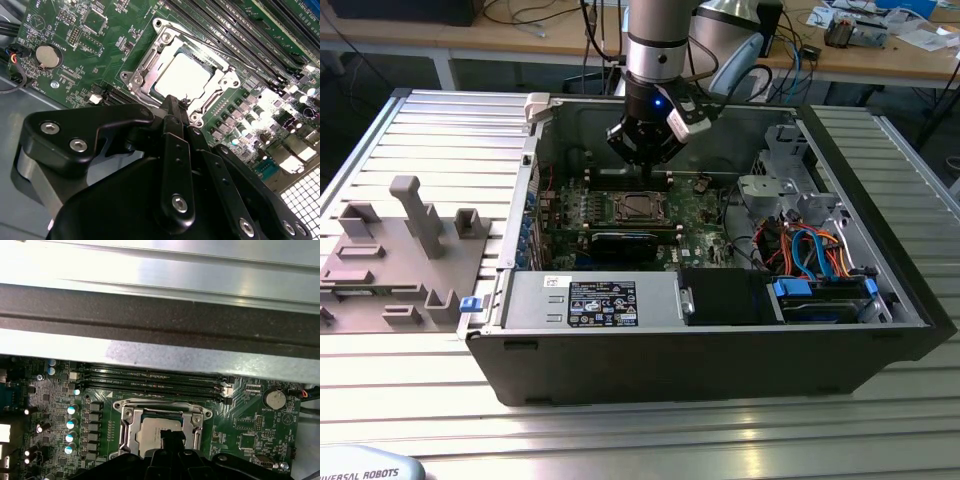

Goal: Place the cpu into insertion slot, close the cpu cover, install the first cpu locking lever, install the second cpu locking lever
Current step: 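Install the second cpu locking lever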

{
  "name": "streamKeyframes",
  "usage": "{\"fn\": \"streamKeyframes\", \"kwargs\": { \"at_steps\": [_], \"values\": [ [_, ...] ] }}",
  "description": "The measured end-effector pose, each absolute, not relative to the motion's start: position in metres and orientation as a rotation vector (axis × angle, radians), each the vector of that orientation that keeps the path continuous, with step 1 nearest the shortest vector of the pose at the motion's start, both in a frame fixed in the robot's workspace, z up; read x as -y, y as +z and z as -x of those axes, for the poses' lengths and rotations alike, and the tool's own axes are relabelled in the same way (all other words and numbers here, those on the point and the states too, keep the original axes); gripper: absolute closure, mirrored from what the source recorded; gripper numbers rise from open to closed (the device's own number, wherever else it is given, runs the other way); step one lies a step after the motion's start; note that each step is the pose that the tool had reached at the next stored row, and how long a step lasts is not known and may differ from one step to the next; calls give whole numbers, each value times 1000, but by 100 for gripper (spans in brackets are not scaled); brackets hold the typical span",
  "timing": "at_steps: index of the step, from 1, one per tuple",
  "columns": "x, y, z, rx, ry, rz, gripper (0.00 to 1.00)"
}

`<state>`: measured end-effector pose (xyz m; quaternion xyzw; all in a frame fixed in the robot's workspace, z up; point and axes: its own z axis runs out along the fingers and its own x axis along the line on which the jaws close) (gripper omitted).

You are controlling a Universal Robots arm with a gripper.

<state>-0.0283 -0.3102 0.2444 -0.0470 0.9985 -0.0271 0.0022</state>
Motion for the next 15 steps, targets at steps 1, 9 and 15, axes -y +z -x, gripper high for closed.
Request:
{"fn": "streamKeyframes", "kwargs": {
  "at_steps": [1, 9, 15],
  "values": [
    [310, 244, 28, -3133, -85, 147, 89],
    [312, 244, 28, -3132, -84, 148, 89],
    [325, 244, 28, -3132, -81, 148, 89]
  ]
}}
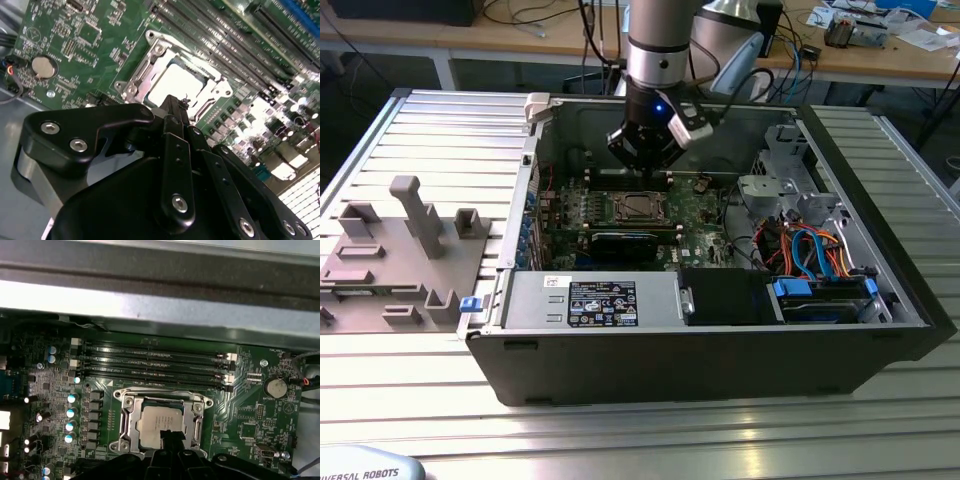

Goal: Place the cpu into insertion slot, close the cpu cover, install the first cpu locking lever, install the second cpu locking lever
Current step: 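Install the second cpu locking lever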

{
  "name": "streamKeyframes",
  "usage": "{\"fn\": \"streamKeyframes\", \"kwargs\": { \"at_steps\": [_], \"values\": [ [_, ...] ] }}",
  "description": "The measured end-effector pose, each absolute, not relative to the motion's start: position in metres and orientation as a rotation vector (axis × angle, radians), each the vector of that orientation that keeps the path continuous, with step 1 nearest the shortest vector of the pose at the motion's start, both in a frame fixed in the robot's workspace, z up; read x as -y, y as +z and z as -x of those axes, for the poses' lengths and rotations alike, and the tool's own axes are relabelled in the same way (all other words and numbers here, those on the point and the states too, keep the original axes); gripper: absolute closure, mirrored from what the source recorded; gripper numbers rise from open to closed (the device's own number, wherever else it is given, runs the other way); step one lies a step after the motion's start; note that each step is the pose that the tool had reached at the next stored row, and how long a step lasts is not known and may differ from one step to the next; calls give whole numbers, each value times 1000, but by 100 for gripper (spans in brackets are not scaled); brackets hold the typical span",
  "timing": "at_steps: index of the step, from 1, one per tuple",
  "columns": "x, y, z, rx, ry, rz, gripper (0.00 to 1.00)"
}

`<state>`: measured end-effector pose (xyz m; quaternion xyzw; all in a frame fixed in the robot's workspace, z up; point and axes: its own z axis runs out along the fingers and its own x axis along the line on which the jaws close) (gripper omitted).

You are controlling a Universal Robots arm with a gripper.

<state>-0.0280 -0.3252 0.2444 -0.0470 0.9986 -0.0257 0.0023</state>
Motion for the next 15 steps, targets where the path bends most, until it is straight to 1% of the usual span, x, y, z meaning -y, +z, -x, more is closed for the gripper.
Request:
{"fn": "streamKeyframes", "kwargs": {
  "at_steps": [6, 15],
  "values": [
    [332, 244, 28, -3132, -75, 148, 89],
    [342, 244, 28, -3132, -49, 147, 89]
  ]
}}
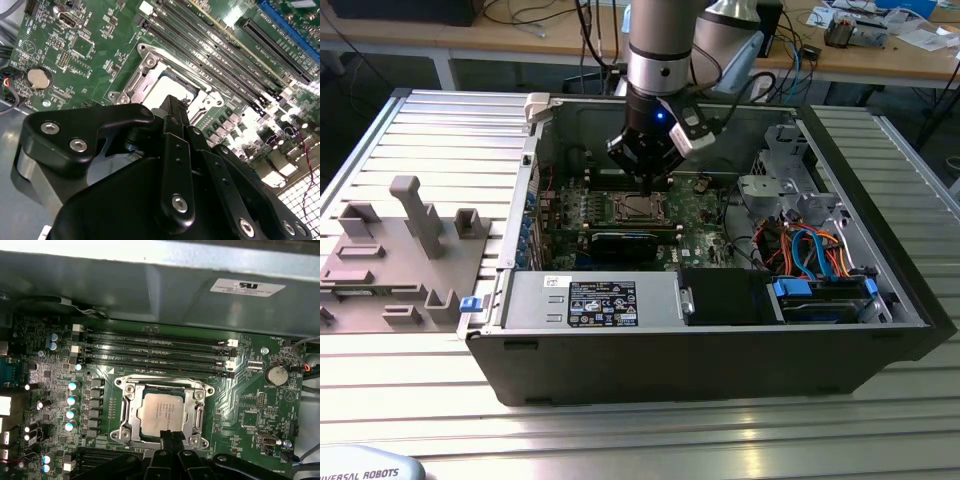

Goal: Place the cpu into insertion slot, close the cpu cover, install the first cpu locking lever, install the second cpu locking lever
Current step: 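Install the second cpu locking lever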

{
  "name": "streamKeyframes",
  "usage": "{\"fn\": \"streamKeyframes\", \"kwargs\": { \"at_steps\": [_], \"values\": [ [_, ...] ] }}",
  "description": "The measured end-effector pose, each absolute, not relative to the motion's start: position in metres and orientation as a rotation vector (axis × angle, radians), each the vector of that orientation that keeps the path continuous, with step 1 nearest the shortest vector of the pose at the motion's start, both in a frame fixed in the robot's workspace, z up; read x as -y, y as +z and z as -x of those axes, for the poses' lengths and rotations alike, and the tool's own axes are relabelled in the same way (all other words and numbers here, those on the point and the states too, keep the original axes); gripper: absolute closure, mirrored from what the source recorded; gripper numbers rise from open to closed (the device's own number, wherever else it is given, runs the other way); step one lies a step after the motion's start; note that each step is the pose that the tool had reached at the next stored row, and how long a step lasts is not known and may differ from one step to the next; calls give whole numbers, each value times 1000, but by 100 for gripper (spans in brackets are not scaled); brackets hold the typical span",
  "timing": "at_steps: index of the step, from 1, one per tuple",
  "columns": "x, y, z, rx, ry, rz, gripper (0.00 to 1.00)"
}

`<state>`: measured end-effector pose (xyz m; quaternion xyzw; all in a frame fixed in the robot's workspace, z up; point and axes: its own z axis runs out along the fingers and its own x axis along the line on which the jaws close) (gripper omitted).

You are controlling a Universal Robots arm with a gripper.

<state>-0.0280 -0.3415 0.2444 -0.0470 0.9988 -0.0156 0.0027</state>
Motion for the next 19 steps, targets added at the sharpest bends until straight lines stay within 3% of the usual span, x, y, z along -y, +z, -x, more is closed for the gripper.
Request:
{"fn": "streamKeyframes", "kwargs": {
  "at_steps": [10, 19],
  "values": [
    [363, 244, 28, -3131, 1, 147, 89],
    [387, 244, 28, -3128, 82, 147, 89]
  ]
}}
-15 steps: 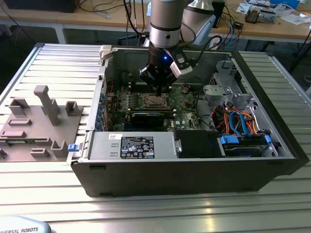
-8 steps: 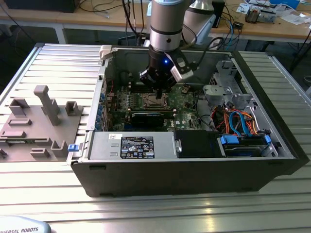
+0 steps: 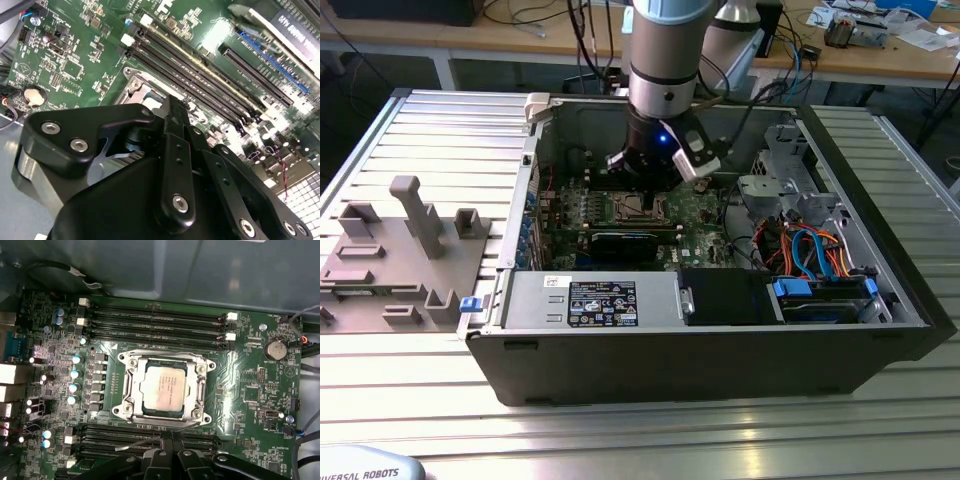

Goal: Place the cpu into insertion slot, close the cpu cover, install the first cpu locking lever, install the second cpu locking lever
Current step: 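Install the second cpu locking lever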

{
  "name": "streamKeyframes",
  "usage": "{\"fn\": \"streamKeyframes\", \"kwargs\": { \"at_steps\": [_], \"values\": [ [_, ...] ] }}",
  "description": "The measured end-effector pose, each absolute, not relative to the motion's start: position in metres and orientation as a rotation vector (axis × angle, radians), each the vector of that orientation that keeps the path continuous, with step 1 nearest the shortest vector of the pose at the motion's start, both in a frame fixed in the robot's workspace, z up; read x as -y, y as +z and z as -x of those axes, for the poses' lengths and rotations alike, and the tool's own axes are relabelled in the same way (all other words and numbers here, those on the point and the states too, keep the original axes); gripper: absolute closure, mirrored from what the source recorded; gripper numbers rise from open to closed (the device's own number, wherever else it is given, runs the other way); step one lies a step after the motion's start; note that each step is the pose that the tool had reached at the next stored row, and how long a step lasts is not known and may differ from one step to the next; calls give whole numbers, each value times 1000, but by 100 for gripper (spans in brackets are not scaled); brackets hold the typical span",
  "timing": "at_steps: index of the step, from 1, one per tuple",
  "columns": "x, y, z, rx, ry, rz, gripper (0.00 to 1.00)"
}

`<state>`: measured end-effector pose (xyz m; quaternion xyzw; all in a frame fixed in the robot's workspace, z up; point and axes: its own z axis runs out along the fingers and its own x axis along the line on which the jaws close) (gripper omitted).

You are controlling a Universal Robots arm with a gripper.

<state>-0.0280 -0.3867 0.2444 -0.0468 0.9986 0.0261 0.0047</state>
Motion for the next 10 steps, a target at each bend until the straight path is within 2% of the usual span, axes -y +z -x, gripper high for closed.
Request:
{"fn": "streamKeyframes", "kwargs": {
  "at_steps": [10],
  "values": [
    [390, 244, 28, -3127, 92, 147, 89]
  ]
}}
